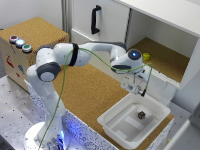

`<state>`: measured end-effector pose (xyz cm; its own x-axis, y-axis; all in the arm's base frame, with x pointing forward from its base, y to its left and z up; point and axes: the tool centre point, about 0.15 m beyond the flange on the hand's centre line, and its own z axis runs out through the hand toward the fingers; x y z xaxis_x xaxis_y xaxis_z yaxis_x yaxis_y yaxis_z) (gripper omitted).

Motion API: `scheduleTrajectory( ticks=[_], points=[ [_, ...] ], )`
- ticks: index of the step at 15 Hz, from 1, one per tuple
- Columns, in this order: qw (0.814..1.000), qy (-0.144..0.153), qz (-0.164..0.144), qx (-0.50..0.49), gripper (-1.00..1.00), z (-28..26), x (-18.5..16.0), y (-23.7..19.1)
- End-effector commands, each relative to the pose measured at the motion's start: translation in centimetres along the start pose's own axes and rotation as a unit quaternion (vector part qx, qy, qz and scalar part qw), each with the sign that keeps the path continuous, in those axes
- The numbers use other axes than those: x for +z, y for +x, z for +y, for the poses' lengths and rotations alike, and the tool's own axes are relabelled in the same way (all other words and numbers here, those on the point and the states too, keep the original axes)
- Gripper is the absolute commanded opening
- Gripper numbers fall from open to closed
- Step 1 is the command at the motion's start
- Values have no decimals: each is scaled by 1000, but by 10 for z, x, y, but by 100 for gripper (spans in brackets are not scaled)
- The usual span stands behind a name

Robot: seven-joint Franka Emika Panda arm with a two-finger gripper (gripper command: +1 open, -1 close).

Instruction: Go towards the box and place the yellow object

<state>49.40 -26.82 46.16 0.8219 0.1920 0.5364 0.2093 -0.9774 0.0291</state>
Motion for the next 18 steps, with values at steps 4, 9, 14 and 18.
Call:
scheduleTrajectory(
  ticks=[4, 9, 14, 18],
  points=[
    [999, 26, 20, -32, 100, 2, 37, 116],
    [999, 39, 18, 3, 100, 13, 73, 163],
    [999, 33, -1, 31, 100, 15, 107, 193],
    [998, 30, -21, 49, 100, 16, 129, 196]
  ],
)
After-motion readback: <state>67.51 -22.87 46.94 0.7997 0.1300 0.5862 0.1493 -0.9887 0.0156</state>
